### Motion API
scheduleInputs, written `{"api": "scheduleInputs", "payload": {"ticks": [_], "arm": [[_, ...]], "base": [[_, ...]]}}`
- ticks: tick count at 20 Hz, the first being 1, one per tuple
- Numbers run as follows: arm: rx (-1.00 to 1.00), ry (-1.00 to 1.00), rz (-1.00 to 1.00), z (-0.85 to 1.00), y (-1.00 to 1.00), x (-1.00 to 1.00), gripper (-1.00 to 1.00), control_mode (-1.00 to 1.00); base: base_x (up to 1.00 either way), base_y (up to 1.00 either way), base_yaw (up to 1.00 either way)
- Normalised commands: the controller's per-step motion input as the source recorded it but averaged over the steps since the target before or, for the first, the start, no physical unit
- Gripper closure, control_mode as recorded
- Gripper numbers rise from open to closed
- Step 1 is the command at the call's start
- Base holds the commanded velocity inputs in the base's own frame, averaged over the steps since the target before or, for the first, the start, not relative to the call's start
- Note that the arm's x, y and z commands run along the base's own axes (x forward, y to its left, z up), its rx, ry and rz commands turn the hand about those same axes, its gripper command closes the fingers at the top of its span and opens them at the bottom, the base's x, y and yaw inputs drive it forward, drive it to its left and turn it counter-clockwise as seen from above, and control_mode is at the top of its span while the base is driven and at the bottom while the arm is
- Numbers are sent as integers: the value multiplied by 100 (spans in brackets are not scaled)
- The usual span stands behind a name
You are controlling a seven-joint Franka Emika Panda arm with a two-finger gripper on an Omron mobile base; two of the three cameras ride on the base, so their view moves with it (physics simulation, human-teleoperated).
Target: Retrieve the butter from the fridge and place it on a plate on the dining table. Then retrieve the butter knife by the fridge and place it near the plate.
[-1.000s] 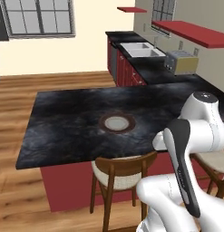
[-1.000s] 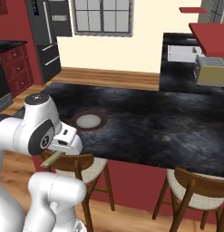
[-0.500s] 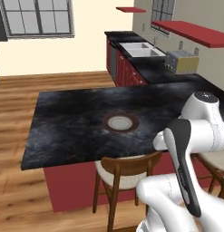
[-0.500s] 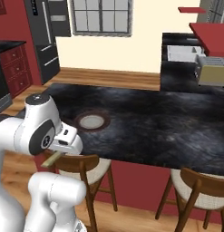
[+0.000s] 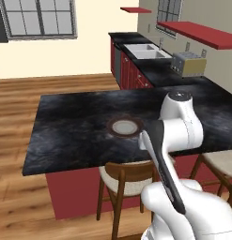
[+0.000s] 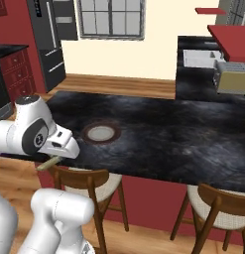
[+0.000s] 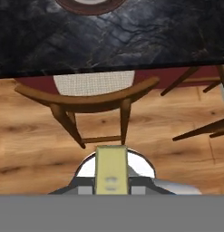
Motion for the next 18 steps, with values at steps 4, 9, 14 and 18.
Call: {"api": "scheduleInputs", "payload": {"ticks": [4,9,14,18], "arm": [[-1,5,-6,1,0,98,100,-100],[0,4,-5,0,0,100,100,-100],[1,0,-6,0,0,100,100,-100],[3,-1,-5,0,-8,93,100,-100]], "base": [[0,0,0],[0,0,0],[0,0,0],[0,0,0]]}}
